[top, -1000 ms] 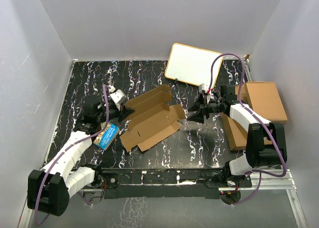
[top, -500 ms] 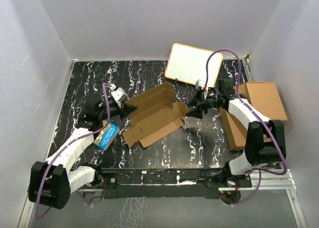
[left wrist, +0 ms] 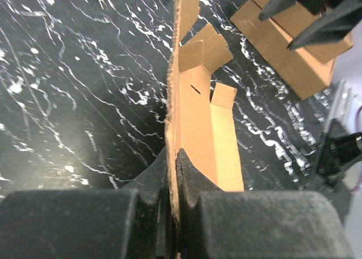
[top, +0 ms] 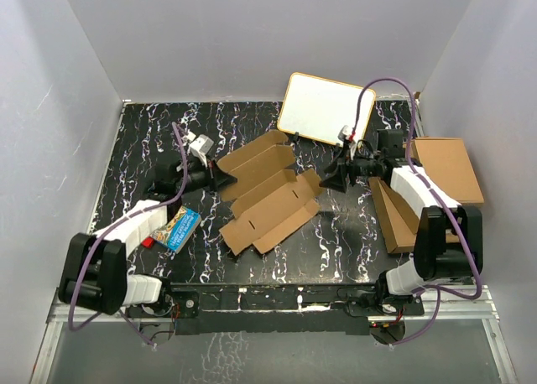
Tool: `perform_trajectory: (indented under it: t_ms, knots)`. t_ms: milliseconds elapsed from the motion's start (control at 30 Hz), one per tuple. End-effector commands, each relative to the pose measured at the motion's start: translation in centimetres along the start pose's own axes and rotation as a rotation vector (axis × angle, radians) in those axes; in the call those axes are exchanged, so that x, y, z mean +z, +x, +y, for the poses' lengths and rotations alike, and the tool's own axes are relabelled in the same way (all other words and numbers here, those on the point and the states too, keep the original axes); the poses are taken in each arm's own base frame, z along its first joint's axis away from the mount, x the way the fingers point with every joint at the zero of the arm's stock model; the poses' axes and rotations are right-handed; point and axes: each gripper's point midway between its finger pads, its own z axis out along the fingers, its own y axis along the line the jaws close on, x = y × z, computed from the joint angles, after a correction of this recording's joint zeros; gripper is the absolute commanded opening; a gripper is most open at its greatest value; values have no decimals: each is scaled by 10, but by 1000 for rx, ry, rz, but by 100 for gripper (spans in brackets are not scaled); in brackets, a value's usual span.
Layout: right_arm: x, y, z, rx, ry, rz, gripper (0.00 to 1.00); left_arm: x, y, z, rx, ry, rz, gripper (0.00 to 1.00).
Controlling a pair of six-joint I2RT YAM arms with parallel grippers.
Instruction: Fold the paper box
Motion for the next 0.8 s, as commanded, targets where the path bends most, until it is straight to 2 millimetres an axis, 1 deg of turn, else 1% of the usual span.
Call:
perform_trajectory:
  t_ms: [0,100,167,233,300,333,367,400,467,533,567,600,667,767]
  knots:
    - [-24,-10,0,-42,24,-91,62,21,-23,-14,-192,21,-34,0]
    - [-32,-2,0,-26,43,-103,62,35,-20,0,-174,-58,-1,0]
    - [-34,3,0,-13,46,-102,62,43,-18,12,-170,-94,40,0]
    - [-32,6,-1,0,42,-100,62,49,-15,19,-177,-107,89,0]
    - [-32,8,-3,8,42,-98,62,50,-3,30,-200,-147,156,17]
    - [-31,9,-3,13,41,-97,62,47,3,36,-207,-179,190,26]
    - [-31,10,-3,16,40,-96,62,41,7,45,-214,-243,214,37]
    - [-31,10,-2,13,38,-97,62,34,8,51,-218,-289,227,45]
    - [-31,9,3,5,27,-107,62,11,5,58,-232,-385,227,54]
    - [-32,6,7,-4,20,-118,62,-19,0,59,-274,-484,197,63]
    - [-33,5,8,-2,19,-122,62,-33,-1,57,-297,-526,182,66]
    - [-33,3,9,-1,18,-125,62,-48,-8,50,-309,-561,147,69]
    - [-34,-1,11,6,18,-129,62,-72,-6,40,-389,-639,106,73]
    - [-34,-5,13,25,13,-135,62,-103,7,27,-547,-746,76,71]
